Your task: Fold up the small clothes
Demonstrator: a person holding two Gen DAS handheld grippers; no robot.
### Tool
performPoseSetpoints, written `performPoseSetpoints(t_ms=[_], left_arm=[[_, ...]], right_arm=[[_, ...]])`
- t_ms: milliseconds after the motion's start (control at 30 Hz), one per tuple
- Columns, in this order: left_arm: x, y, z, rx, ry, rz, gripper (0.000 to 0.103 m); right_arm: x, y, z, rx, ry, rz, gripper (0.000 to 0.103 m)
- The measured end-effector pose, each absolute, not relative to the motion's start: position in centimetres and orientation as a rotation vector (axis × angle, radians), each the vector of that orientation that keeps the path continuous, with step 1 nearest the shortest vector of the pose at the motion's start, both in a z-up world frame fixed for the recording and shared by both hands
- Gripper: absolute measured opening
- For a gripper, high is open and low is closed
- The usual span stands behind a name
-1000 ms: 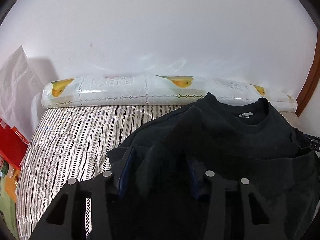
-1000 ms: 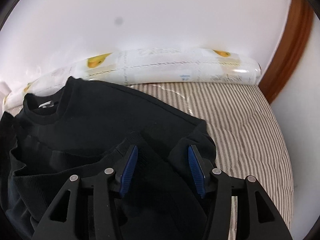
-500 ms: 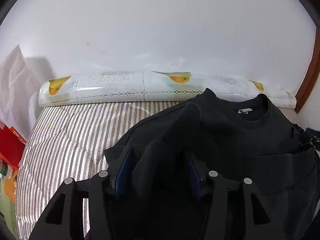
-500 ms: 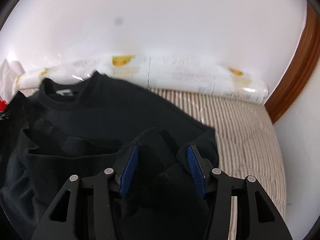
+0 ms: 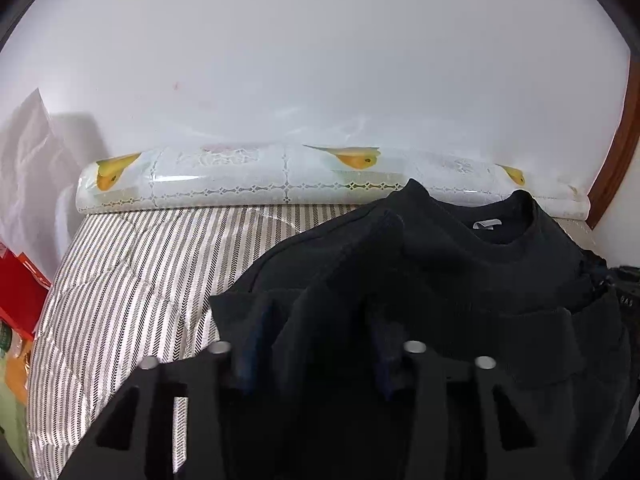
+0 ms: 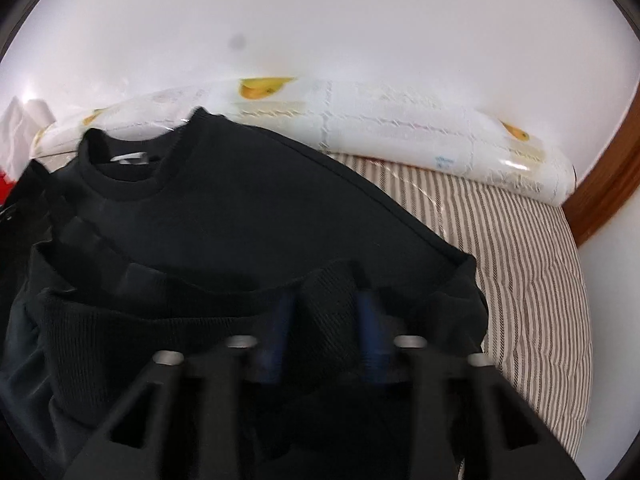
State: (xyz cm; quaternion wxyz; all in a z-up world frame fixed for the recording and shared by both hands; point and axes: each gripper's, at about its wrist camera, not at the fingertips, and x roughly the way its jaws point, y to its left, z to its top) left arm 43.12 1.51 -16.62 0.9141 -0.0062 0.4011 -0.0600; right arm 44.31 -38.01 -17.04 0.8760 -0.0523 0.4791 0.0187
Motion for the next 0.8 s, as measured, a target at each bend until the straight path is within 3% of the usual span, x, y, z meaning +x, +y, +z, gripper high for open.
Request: performPoseSetpoints(t_ms=[100,200,300,533,800], left_arm=[[42.7,2.0,-16.0,-0.036,0.800,-0.138,0.021],[42.4,2.7,-15.4,-0.055,0.777,-0.127,0.017],[42.5,4.0,-15.4,-0.128,0.782,-0.131,0.017],[43.0,4.6,-16.4,-0.174,0.823,-0.125,0.017],[43.0,4.2,-16.7,-0.140,0.839,-0.092,0.030]], right_arm=[[43.0,-38.1,-15.0,-0.114,0.894,0.043,0.013],[41.9,-40.0,-12.3,-0.050,0.769,-0.017,0.012],[41.6,-43.6,-10.6,0.095,0.688,-0.049,0.012],[44.6,-43.7,-17.0,0.083,0.903,-0.115,0.013],[45.1,-43.1,-17.3,0.041,0.929,-0.117,0.018]])
